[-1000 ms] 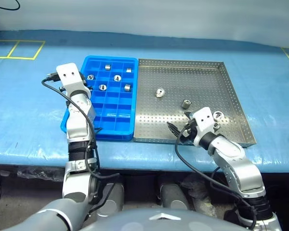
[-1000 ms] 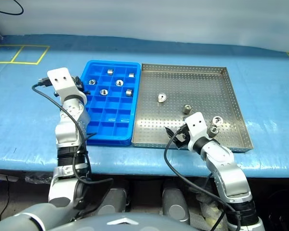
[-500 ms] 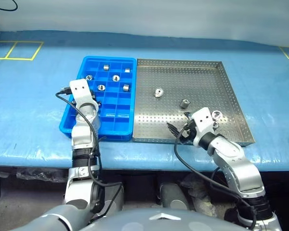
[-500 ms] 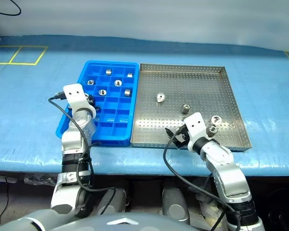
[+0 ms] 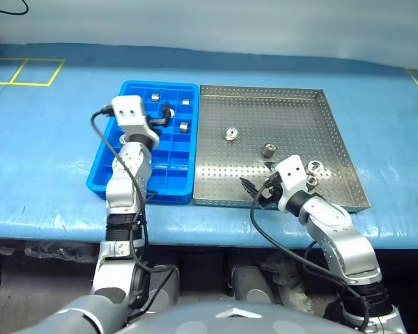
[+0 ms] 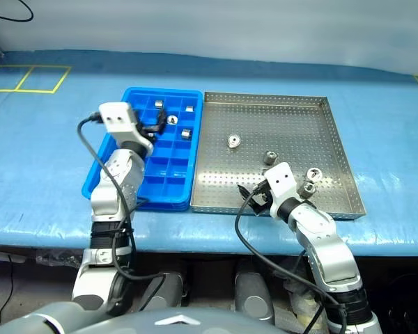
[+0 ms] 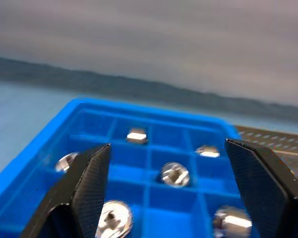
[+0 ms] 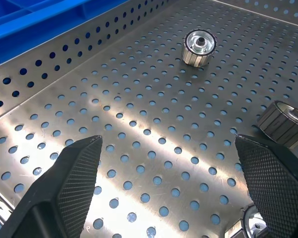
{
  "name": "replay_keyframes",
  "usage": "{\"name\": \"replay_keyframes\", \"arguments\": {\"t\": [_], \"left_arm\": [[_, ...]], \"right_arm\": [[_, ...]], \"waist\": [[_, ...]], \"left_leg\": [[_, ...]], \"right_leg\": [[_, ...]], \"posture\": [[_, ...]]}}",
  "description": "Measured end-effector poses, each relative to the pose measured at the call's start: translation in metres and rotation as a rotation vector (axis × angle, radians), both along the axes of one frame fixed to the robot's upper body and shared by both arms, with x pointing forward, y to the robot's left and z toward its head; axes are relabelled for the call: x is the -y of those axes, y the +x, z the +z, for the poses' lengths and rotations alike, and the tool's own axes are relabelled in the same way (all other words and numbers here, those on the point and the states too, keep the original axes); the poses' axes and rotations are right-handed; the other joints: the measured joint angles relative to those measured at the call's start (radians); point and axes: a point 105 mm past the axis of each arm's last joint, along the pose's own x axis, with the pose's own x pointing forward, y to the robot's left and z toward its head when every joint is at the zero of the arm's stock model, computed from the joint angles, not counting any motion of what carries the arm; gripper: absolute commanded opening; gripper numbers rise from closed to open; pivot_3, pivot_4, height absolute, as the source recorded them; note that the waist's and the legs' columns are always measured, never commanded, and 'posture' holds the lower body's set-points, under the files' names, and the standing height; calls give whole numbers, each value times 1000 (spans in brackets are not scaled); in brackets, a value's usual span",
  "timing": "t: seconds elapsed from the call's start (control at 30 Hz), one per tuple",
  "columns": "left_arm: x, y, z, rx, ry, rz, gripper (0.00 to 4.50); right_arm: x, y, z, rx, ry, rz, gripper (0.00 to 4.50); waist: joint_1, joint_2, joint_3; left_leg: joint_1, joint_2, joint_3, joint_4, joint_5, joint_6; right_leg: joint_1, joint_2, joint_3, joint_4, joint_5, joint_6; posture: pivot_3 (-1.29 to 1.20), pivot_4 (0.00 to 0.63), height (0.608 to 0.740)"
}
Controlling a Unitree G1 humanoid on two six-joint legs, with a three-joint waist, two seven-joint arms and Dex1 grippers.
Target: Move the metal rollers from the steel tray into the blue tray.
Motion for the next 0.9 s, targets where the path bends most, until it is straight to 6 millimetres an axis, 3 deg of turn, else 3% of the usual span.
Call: {"name": "replay_keyframes", "arguments": {"t": [0.1,0.2,0.33,0.53,0.9], "left_arm": [[24,5,13,28,28,-98,4054],[31,25,0,-49,85,-71,4054],[50,37,-24,-143,109,-109,4054],[81,44,-29,-176,120,-210,4054],[89,47,-73,-357,202,-227,4054]], "right_arm": [[1,-1,-1,-2,-1,-7,4500],[2,-1,-2,-2,-4,-20,4500],[2,-3,0,8,-4,-31,4500],[3,-6,-3,5,-4,-53,4500],[2,-6,-5,5,-11,-73,4500]], "waist": [[-6,0,0],[-17,0,0],[-26,0,0],[-32,0,0],[-65,0,0]], "left_leg": [[0,0,0,0,0,0],[1,0,0,0,0,1],[-1,0,0,0,0,1],[-1,0,0,0,0,1],[-1,0,0,-1,0,1]], "right_leg": [[0,0,0,0,0,0],[0,0,0,0,0,1],[-1,0,0,0,3,5],[-1,0,0,-1,3,5],[-2,1,1,0,3,6]], "posture": [[-31,150,740],[-52,150,740],[-75,150,740],[-101,150,740],[-121,150,740]]}}
